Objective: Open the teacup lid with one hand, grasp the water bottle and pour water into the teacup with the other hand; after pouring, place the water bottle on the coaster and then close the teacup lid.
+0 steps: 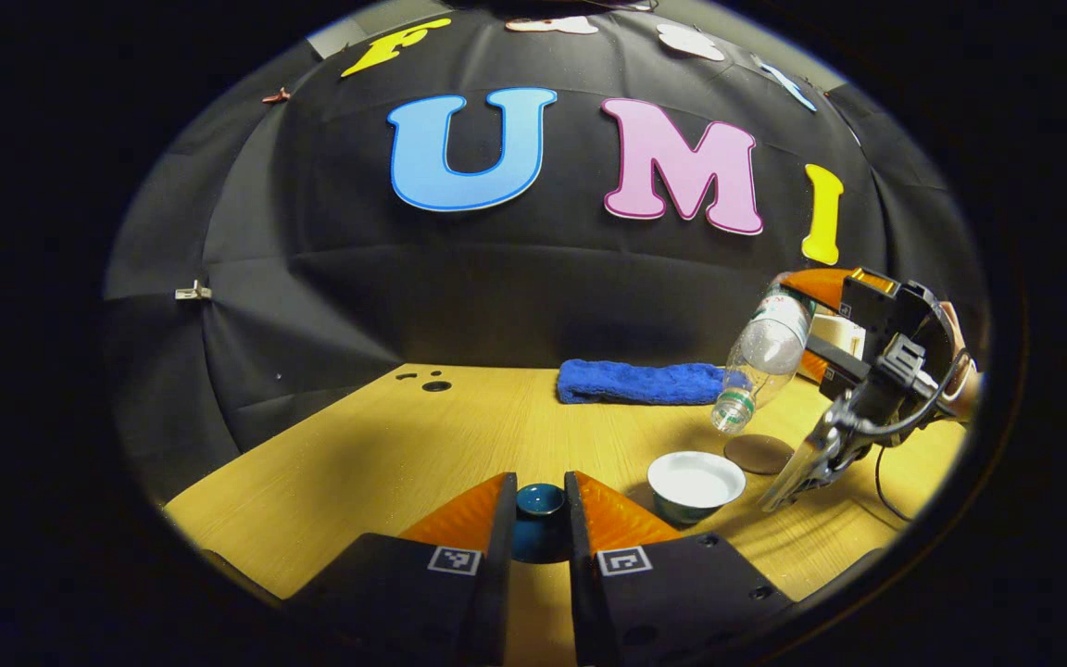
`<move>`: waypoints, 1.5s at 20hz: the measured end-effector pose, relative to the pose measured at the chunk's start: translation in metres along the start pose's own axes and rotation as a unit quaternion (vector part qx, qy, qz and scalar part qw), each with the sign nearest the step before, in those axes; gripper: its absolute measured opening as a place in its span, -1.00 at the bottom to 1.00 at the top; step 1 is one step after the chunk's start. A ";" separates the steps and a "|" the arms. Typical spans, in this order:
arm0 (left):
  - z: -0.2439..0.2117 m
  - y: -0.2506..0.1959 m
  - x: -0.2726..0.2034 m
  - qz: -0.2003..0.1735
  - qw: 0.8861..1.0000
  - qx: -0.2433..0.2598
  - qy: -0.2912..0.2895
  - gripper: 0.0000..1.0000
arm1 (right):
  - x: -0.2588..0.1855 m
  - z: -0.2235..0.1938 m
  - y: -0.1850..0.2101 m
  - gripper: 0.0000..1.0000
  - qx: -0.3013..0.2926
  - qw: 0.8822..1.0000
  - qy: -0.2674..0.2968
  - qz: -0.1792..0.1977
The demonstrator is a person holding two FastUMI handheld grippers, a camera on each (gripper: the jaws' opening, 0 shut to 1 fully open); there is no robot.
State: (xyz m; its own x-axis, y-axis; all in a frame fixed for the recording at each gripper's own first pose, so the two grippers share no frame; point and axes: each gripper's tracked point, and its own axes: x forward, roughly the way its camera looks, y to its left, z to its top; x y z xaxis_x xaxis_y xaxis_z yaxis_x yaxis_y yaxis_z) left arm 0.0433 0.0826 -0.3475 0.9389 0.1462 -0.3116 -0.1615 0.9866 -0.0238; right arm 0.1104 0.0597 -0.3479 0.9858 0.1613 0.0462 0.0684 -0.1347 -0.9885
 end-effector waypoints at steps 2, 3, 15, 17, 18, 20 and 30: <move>0.000 0.000 0.001 0.000 1.000 -0.007 0.002 -0.38 | -0.005 0.003 0.017 0.48 0.049 0.998 0.010 0.029; 0.001 0.000 0.001 0.000 1.000 -0.007 0.003 -0.38 | -0.007 0.004 0.022 0.48 0.054 0.998 0.011 0.029; 0.008 -0.022 0.010 -0.018 1.000 0.009 0.006 -0.38 | -0.053 0.059 0.117 0.50 0.496 0.839 0.083 0.209; 0.009 -0.025 0.012 -0.023 1.000 0.009 0.007 -0.30 | -0.061 0.082 0.121 0.49 0.586 0.776 0.077 0.221; 0.009 -0.028 0.012 -0.025 1.000 0.009 0.007 -0.37 | -0.068 0.095 0.120 0.49 0.631 0.738 0.073 0.230; 0.010 -0.031 0.011 -0.030 0.999 0.010 0.006 -0.38 | -0.080 0.117 0.114 0.49 0.695 0.672 0.077 0.243; 0.006 -0.045 0.014 -0.037 0.999 0.008 0.007 -0.38 | -0.100 0.156 0.103 0.50 0.761 0.579 0.118 0.267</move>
State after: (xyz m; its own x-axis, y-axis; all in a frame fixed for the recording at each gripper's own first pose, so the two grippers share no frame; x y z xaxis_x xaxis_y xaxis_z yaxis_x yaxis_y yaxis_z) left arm 0.0657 0.0403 -0.3456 0.9440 0.0715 -0.3220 -0.0865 0.9957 -0.0324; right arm -0.0048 0.1825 -0.4772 0.8093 0.3327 -0.4840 -0.2939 0.9429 0.1568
